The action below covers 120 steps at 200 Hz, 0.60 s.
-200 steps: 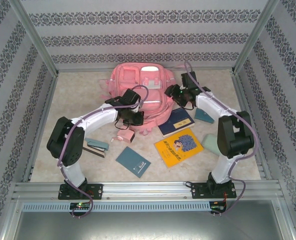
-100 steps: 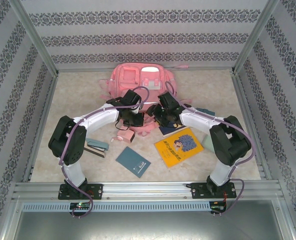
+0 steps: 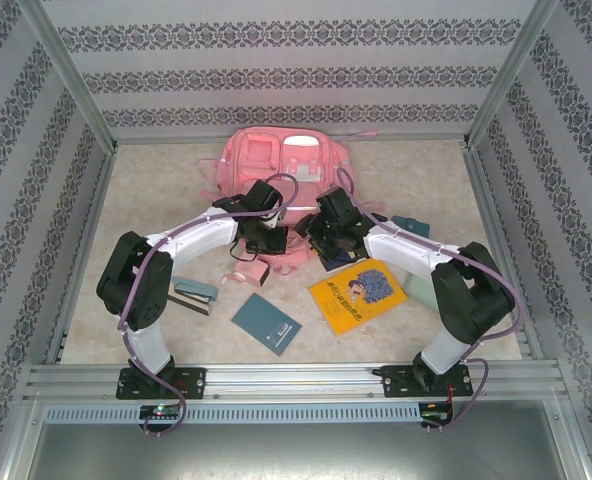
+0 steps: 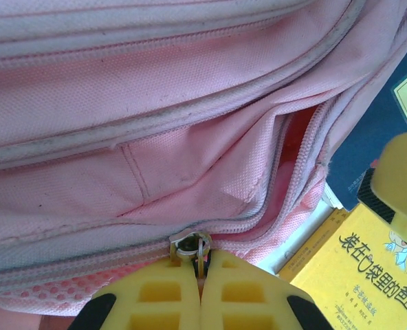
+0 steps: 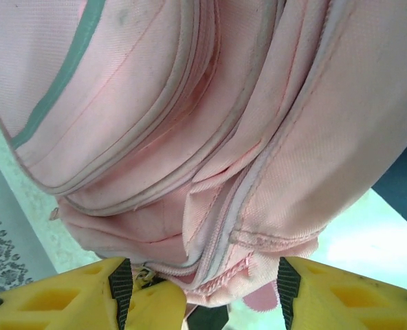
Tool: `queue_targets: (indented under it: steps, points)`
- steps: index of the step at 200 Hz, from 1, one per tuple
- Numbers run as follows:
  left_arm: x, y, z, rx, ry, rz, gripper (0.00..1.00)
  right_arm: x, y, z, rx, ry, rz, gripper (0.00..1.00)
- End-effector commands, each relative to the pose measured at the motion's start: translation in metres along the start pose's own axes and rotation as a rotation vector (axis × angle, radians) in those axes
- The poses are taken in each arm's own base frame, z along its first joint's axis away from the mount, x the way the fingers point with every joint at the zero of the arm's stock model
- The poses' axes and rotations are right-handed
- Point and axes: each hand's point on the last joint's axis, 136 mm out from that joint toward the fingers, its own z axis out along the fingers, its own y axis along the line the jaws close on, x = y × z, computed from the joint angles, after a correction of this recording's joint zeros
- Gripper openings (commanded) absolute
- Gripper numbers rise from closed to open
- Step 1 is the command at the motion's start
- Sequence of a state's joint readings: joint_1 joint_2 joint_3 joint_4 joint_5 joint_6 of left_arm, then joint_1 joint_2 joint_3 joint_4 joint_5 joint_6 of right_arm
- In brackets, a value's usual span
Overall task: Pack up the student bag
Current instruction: Unzip the student bag at the top-center of the table.
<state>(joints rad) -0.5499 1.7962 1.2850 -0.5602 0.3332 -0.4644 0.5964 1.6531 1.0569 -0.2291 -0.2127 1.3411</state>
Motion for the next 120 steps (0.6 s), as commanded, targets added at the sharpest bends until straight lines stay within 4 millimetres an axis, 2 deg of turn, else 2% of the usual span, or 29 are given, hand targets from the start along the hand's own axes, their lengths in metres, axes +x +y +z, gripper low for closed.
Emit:
queue_targets:
  steps: [1,49,58,69,98,120]
  points:
    - [-0.01,-0.019,-0.01,0.057,-0.043,0.041,0.0,0.018,-0.018,0.01,0.057,0.059,0.062,0.63]
    - [-0.008,-0.021,-0.013,0.066,-0.04,0.051,0.0,0.014,0.002,0.04,0.013,0.074,0.088,0.62]
    - [-0.007,-0.021,-0.014,0.066,-0.041,0.051,0.0,0.014,0.005,0.045,0.008,0.079,0.091,0.55]
    - [-0.007,-0.021,-0.014,0.063,-0.039,0.05,0.0,0.013,0.006,0.047,0.005,0.076,0.092,0.42]
    - [-0.005,-0.011,-0.015,0.01,-0.037,0.053,0.0,-0.001,-0.001,0.039,0.018,0.026,0.085,0.0]
    - [-0.005,0.004,-0.017,-0.079,-0.024,0.074,0.0,-0.015,0.001,0.024,0.003,-0.011,0.058,0.0]
